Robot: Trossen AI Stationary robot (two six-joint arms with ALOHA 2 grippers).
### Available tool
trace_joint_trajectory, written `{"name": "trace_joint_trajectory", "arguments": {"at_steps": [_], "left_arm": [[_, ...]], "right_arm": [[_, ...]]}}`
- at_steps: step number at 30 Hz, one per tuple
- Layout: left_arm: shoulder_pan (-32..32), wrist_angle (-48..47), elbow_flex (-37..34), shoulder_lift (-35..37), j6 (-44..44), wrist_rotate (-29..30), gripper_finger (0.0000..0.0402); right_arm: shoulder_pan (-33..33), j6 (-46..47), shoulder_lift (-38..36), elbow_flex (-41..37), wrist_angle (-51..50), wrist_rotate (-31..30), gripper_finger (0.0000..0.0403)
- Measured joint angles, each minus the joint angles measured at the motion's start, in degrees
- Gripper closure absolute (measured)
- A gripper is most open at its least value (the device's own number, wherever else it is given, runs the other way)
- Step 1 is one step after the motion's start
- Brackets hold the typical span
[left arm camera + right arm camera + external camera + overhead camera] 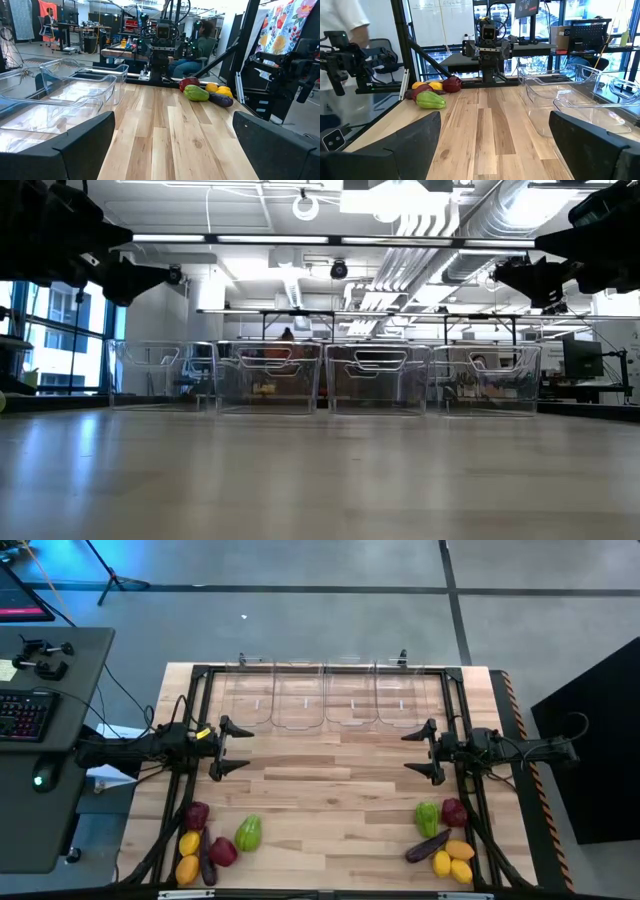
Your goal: Sort produce into baskets
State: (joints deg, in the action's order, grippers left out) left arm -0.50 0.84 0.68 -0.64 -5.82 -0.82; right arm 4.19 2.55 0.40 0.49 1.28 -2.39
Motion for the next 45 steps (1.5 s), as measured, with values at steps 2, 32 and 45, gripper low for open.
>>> {"name": "trace_joint_trajectory", "arguments": {"at_steps": [2, 32, 45], "left_arm": [[0.0, 0.0, 0.0, 0.0, 0.0, 0.0, 0.0007], [12.9, -9.1, 46.7, -51.2, -15.4, 0.1, 0.0007], [29.7, -61.4, 65.0, -70.0, -33.1, -0.9, 0.0007]], "right_arm": [[0.0, 0.0, 0.0, 0.0, 0.0, 0.0, 0.0041], [0.0, 0.0, 0.0, 0.0, 0.0, 0.0, 0.0041], [0.0, 0.0, 0.0, 0.0, 0.0, 0.0, 0.0041]]}}
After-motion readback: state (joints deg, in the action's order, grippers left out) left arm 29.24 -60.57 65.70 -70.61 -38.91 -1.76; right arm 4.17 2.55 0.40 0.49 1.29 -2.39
